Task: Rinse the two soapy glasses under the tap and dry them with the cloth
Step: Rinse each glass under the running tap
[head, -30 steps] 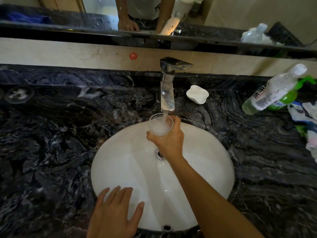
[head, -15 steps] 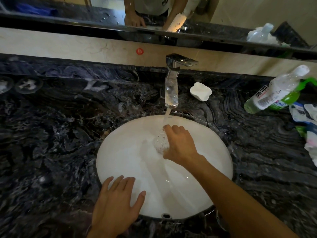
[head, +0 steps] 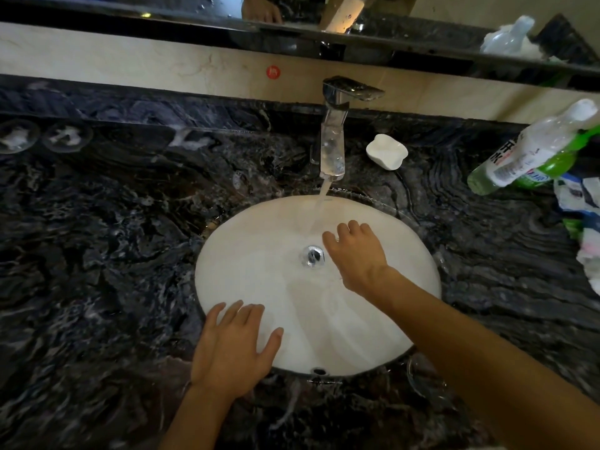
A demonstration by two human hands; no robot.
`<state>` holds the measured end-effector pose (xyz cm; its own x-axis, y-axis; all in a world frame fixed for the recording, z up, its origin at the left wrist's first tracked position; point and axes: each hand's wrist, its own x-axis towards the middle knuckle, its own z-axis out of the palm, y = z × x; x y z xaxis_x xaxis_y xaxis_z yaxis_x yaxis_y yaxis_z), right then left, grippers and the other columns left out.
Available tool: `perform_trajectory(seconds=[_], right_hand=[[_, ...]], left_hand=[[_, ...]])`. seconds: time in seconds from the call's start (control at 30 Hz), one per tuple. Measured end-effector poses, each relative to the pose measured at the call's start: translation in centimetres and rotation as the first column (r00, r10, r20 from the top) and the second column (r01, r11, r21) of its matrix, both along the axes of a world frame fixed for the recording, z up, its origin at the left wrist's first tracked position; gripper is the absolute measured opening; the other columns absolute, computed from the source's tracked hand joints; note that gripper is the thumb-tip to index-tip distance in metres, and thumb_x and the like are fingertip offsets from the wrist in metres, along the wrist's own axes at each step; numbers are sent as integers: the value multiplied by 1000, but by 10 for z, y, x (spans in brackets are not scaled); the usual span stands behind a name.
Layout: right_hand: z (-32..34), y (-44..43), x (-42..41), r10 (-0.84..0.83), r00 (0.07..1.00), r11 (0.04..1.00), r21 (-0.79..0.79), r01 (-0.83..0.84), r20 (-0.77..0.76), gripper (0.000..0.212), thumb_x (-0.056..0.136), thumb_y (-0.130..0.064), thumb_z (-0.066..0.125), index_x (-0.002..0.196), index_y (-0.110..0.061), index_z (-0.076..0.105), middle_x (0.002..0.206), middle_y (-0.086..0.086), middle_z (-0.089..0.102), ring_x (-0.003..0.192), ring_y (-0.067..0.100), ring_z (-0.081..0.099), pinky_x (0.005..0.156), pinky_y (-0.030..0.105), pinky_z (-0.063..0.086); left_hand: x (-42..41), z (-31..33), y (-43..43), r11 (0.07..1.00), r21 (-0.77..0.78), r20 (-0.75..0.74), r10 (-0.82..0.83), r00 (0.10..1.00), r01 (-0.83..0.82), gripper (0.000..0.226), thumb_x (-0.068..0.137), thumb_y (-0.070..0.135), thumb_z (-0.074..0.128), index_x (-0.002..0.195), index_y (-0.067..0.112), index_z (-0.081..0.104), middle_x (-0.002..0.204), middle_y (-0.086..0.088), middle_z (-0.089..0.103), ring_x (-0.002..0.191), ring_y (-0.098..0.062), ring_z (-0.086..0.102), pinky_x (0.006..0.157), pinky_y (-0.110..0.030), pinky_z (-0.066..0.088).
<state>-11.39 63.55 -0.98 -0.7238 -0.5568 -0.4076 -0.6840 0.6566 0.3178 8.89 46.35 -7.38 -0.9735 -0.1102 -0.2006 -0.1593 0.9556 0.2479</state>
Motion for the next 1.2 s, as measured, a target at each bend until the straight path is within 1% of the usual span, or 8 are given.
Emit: perform_trajectory(seconds=[0.2,0.33,0.5,0.57,0.67,0.8,1.03,1.2], right_hand=[[10,7,1,8,1000,999,-37,-9,-8,74,81,-20,78,142,-10,37,130,16,52,116,32,49,98,38,41],[19,11,0,-141,986,944,-287,161,87,82,72,-32,84,139,-17,40,123,10,55,107,28,51,89,36,44],[29,20,35,-301,876,603,-636,481,376,91,56,-36,92,135,-24,47,118,-2,61,101,21,56,80,30,47],[31,23,66,-312,822,432,-699,570,477,87,56,-33,93,132,-25,50,111,-10,61,96,10,56,80,19,46],[25,28,119,-329,779,251,-746,616,533,88,55,-34,96,131,-27,52,107,-22,57,94,-6,51,80,-5,37],[11,29,186,-291,772,91,-787,610,565,88,55,-33,99,127,-34,49,111,-35,55,102,-17,55,88,-3,39],[-16,24,250,-222,782,16,-800,600,582,93,56,-34,100,134,-23,50,120,-12,66,111,-6,63,97,12,49],[-23,15,261,-214,793,-7,-813,582,570,92,57,-42,98,133,-23,50,121,-20,60,113,-11,59,98,10,46]], left_hand=[[2,-1,-1,1000,-20,9,-5,1000,5,59,95,61,39,119,18,72,116,2,76,119,-23,66,112,-49,37],[0,0,1,1000,-28,14,-4,1000,4,59,95,60,39,119,17,72,116,1,76,119,-23,67,112,-48,35],[0,1,1,1000,-26,3,-2,1000,2,57,96,59,42,119,16,72,116,0,75,119,-24,65,112,-48,35],[0,2,1,1000,-26,-2,-2,1000,2,57,95,58,42,120,16,71,117,-2,75,120,-25,65,112,-48,35],[0,4,1,1000,-25,2,-4,1000,4,59,96,59,40,124,16,69,121,-2,74,123,-26,63,113,-48,32],[0,0,1,999,-28,14,-20,1000,21,65,97,61,31,130,16,65,130,-4,70,132,-27,57,116,-50,26],[2,4,-1,999,-17,40,-49,998,50,66,98,61,27,141,19,55,146,-3,59,146,-25,41,122,-48,13],[4,2,-1,999,-5,48,-53,997,54,64,100,60,30,143,19,53,148,-2,57,148,-24,37,123,-47,10]])
